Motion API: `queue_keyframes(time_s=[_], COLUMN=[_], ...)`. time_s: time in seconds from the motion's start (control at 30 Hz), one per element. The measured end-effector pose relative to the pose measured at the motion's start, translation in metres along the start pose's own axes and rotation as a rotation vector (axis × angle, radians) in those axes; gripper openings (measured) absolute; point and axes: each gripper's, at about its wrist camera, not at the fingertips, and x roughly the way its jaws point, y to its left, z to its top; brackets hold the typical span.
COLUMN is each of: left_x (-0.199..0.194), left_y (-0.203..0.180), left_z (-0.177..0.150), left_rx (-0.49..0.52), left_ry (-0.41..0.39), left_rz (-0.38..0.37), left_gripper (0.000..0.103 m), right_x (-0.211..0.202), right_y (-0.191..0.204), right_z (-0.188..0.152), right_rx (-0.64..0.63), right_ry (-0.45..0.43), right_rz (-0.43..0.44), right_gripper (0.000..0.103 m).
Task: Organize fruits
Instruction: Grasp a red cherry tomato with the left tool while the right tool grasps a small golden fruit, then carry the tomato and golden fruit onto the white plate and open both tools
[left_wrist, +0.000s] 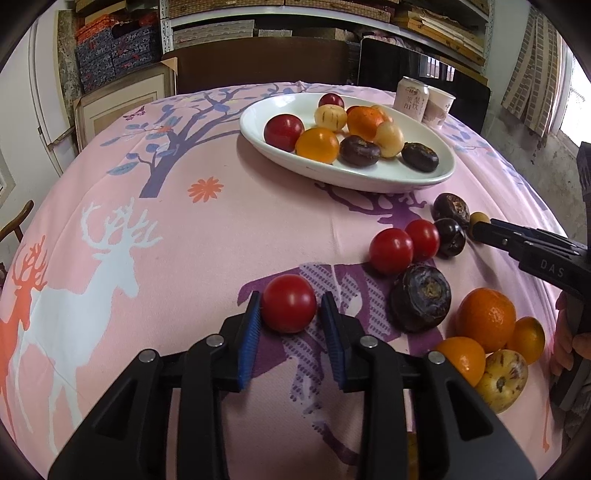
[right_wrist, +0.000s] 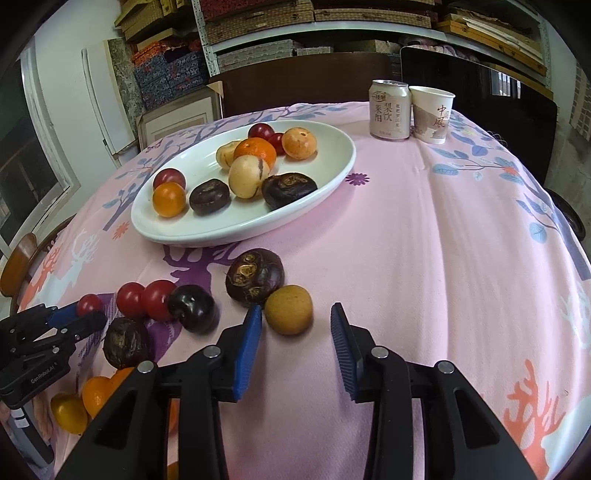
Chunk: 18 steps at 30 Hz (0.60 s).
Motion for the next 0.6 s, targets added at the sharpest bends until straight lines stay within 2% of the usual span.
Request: queue_keyframes(time_s=[0.1, 0.23, 0.33, 0.6], left_x=[0.000, 0.000, -0.001, -0.007], left_y=[0.000, 0.003, 0.006, 0.009], left_z=[0.000, 0.001, 0.001, 0.003], left_rx=[-0.001, -0.020, -0.034, -0.046], left_ry=[0.000, -0.005, -0.010, -0.042], left_rz=[-0.001, -0.021, -0.031, -0.018], left_gripper=[0.032, 0.031, 0.027, 0.027], right_x=[0.002, -0.004, -0.008, -0.019], right_y=[0.001, 0.002, -0.002, -0.014], right_z=[0.000, -0.001, -0.002, -0.006], right_rx=[-0.002, -0.003, 0.010, 0.058], right_ry=[0.008, -0.021, -0.032, -0.055], right_rz=[0.009, 0.009, 0.009, 0.023], right_gripper=[0.027, 0.027, 0.027, 0.027])
